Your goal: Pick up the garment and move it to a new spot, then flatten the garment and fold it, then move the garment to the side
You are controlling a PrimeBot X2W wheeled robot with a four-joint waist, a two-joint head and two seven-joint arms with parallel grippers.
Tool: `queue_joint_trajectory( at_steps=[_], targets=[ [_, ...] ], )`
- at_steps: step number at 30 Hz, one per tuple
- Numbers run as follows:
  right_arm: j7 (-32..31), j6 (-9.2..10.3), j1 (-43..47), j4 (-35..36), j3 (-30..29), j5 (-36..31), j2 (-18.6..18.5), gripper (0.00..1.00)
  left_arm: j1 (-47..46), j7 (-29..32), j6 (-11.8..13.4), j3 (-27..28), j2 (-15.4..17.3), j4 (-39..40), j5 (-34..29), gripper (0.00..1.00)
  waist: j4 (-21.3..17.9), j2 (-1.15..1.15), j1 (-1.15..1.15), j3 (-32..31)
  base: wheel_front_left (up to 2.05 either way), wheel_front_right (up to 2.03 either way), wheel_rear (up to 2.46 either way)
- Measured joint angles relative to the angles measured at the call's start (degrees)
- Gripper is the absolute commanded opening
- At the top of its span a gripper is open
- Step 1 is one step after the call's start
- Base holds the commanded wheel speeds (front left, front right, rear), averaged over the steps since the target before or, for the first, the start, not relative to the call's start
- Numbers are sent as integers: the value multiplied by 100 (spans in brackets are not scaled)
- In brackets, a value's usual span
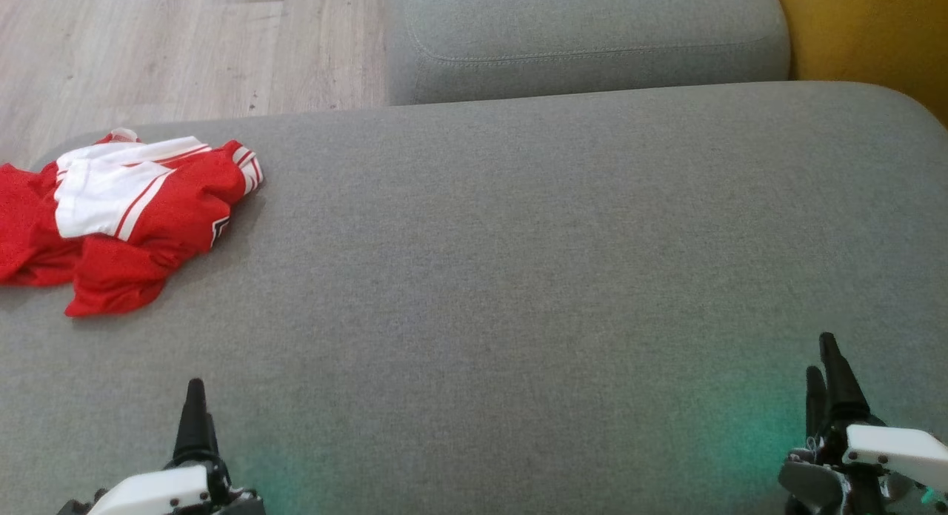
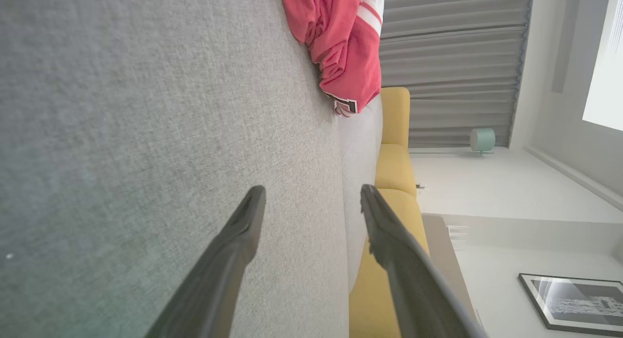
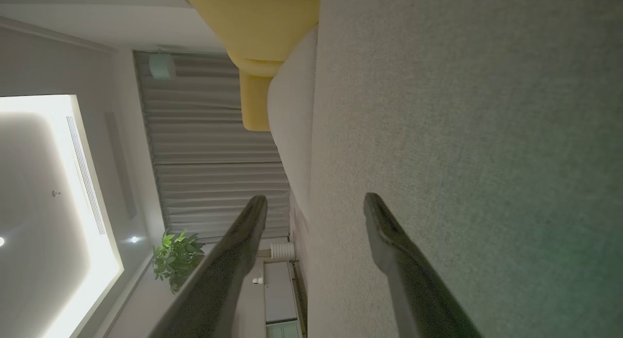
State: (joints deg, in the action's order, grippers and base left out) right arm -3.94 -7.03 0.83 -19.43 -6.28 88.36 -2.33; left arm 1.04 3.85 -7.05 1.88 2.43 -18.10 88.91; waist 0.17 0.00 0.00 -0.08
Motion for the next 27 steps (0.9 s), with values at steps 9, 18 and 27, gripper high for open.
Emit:
queue_joint_trajectory(
  at_steps=[9, 18, 27],
  targets=[
    [164, 0, 3, 140, 21, -700, 0, 100, 3, -168, 56, -94, 0, 211, -658, 100, 33, 0, 0, -8, 0, 0, 0],
    [314, 0, 32, 339, 64, -1551, 0, 100, 7, -324, 108, -336, 1, 410, -1616, 100, 92, 0, 0, -24, 0, 0, 0],
    [467, 0, 115, 506, 245, -2480, 0, 100, 39, -468, 160, -497, 1, 480, -2440, 100, 129, 0, 0, -51, 0, 0, 0]
  ],
)
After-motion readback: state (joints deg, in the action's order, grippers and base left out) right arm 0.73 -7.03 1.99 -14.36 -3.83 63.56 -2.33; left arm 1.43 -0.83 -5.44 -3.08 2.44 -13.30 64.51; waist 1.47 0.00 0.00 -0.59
